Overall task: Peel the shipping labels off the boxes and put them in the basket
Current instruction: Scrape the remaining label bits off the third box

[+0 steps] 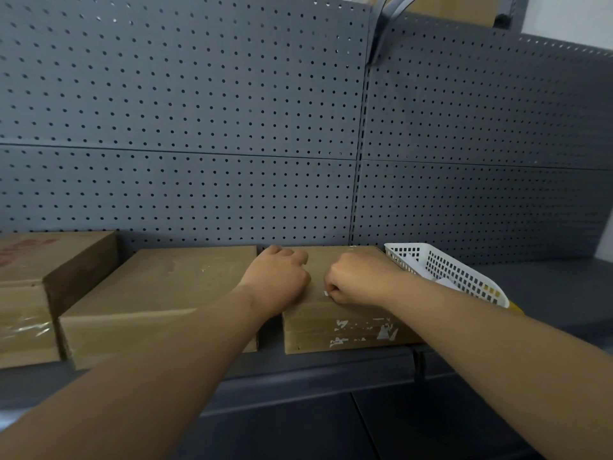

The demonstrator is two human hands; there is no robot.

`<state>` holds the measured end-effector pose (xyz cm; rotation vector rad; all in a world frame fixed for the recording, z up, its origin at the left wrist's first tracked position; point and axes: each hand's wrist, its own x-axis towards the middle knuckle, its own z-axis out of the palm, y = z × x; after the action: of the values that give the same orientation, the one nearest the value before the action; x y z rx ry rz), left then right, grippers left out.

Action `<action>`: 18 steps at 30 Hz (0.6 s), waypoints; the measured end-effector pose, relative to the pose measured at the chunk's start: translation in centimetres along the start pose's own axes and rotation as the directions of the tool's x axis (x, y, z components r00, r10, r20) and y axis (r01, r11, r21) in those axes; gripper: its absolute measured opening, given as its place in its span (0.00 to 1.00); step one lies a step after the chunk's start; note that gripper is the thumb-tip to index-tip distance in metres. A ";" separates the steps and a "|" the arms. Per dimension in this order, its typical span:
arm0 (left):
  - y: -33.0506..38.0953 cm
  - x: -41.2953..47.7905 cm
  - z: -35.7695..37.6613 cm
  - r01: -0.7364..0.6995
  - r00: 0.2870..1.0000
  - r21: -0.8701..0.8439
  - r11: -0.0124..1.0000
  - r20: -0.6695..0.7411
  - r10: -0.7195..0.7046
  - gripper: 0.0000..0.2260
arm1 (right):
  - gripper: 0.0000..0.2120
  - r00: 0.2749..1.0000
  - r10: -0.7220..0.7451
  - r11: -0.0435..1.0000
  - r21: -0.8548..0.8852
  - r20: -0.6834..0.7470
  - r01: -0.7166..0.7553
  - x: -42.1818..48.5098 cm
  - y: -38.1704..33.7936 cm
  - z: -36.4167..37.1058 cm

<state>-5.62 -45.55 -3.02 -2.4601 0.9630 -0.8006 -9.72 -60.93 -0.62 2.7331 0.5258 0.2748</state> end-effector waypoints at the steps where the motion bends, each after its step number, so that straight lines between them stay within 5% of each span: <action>1: 0.0 0.0 0.0 0.002 1.000 0.004 1.000 -0.002 -0.002 0.12 | 0.10 1.000 0.019 0.999 0.030 -0.003 -0.019 0.1 -0.1 0.1; 10: -0.2 -0.4 0.0 0.153 0.987 -0.014 0.988 -0.039 -0.153 0.19 | 0.10 0.988 0.152 0.956 0.248 0.030 -0.154 0.2 0.9 -0.1; 18: 0.1 -0.5 -0.2 0.175 0.984 0.074 0.982 -0.032 -0.173 0.15 | 0.12 0.995 0.078 0.988 0.130 0.055 -0.085 0.7 0.5 -0.4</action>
<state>-6.08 -45.31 -3.09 -2.4974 0.7187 -0.9095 -9.01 -60.98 -0.02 2.8868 0.4337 0.1972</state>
